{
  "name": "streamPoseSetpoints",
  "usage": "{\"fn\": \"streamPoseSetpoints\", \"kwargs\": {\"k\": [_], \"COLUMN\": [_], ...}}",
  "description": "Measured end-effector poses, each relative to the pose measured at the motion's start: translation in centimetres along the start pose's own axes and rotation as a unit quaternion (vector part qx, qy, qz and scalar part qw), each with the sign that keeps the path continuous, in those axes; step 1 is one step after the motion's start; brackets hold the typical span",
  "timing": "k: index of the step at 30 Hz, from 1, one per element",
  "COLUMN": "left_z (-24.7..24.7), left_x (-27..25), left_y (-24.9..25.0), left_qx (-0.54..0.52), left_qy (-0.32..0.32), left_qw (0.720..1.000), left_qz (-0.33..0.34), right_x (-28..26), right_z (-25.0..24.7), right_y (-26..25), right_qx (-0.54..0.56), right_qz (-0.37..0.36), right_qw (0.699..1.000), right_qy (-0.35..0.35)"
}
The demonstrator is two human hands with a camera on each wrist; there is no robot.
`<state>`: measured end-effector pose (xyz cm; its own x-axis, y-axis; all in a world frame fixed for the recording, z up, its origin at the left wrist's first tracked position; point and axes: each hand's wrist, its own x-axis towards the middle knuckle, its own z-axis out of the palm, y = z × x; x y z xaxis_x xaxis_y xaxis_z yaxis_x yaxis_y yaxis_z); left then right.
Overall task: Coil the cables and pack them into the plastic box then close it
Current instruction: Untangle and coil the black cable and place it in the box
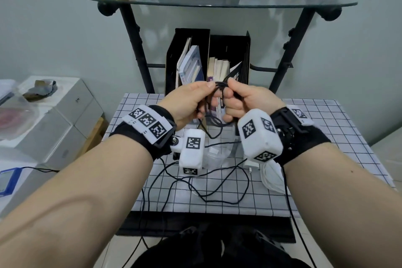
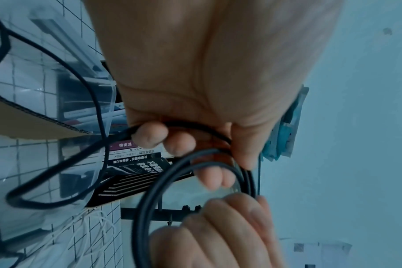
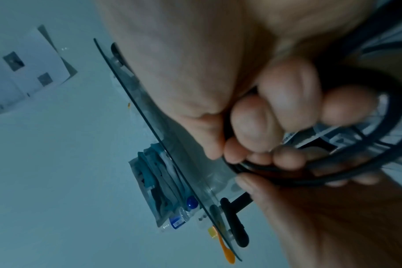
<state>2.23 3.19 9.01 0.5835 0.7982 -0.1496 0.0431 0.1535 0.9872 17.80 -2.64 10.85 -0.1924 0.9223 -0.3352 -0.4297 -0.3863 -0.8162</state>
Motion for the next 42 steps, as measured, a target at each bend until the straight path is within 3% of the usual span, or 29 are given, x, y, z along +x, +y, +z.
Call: {"fn": "streamPoseSetpoints", "kwargs": {"k": [6, 13, 17, 22, 33, 36, 42], "left_z": [0.9, 1.8, 2.0, 1.8, 2.6, 2.5, 2.2], "left_x": [-0.2, -0.1, -0.2, -0.4, 0.2, 0.3, -0.4], "left_y": [0.1, 0.0, 0.4, 0.8, 0.5, 0.1, -1.5], "left_qx": [-0.017, 0.067, -0.018, -0.177, -0.186, -0.139, -0.114], "left_qy": [-0.017, -0.012, -0.021, -0.016, 0.052, 0.039, -0.038], "left_qw": [1.000, 0.998, 0.999, 0.983, 0.981, 0.989, 0.991], "left_qz": [-0.015, -0.016, -0.038, -0.047, -0.022, -0.025, -0.065], "right_x": [0.1, -0.3, 0.1, 0.1, -0.4, -1.1, -1.5], "right_z": [0.0, 0.0, -0.6, -1.3, 0.5, 0.5, -0.4], "right_y": [1.7, 1.8, 2.0, 1.4, 0.9, 0.1, -1.8], "right_qx": [0.029, 0.004, 0.085, 0.060, 0.139, 0.192, 0.289], "right_qz": [-0.023, -0.017, -0.075, -0.098, -0.082, -0.062, -0.154], "right_qw": [0.999, 0.999, 0.991, 0.990, 0.986, 0.979, 0.944], "right_qy": [0.009, 0.046, 0.066, 0.079, 0.051, 0.017, 0.032]}}
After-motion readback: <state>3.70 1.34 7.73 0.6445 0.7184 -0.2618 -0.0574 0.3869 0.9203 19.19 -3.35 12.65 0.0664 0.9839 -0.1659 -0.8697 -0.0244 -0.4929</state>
